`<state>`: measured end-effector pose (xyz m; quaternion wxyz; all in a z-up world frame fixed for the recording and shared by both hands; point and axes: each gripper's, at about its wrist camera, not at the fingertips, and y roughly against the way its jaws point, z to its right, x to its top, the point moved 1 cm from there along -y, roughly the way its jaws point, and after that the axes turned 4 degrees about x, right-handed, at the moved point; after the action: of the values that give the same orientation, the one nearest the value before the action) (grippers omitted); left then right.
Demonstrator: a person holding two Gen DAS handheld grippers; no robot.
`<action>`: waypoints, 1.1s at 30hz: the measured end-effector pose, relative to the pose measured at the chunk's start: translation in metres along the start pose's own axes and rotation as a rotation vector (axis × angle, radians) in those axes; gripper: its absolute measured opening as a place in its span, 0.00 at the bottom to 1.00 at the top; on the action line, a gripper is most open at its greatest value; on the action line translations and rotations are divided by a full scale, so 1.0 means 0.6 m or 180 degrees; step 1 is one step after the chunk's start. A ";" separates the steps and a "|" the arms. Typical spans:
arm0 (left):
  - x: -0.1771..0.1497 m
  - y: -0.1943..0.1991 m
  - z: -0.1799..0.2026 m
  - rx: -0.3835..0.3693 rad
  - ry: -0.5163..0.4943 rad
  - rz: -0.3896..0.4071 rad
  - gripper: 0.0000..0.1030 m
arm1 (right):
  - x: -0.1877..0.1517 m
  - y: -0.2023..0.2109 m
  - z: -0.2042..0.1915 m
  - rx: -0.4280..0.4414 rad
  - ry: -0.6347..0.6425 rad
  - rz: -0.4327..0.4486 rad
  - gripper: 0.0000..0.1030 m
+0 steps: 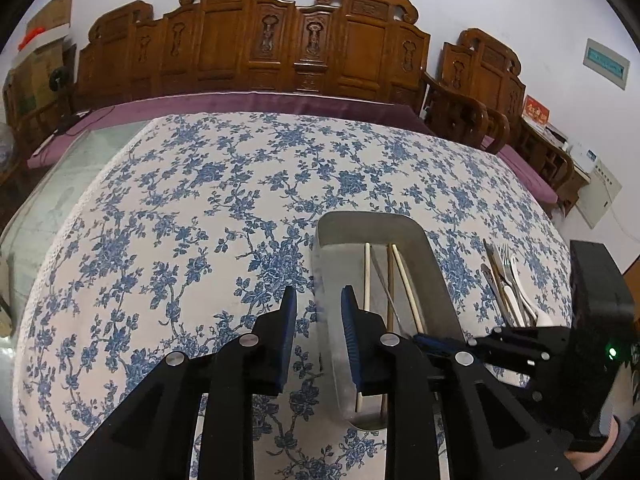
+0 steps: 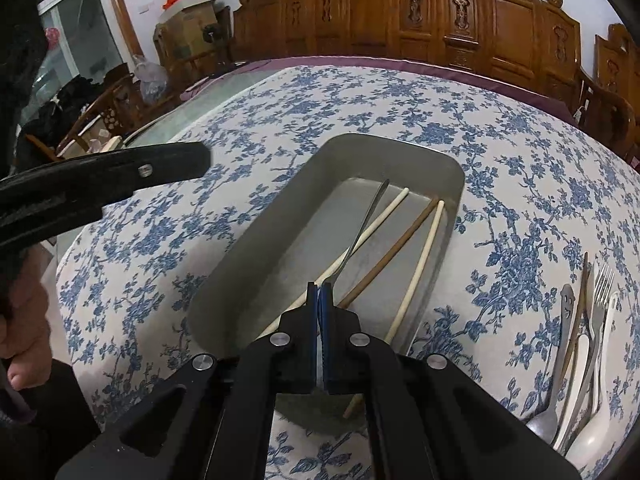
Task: Organize utensils
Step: 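Lower the dark chopstick into the tray with the left tool while the right tool drops a metal fork in, then move the right tool to the utensil pile and grasp a metal fork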
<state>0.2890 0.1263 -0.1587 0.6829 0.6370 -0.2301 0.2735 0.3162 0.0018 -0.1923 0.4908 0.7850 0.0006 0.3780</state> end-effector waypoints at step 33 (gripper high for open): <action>-0.053 0.027 0.191 -0.0486 -0.0602 0.0033 0.45 | -0.150 0.238 0.238 -0.0636 -0.0539 0.0237 0.15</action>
<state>0.2584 0.0100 -0.1585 0.7033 0.6050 -0.3170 0.1974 0.2842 -0.2157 -0.1685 0.5505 0.7607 -0.1076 0.3266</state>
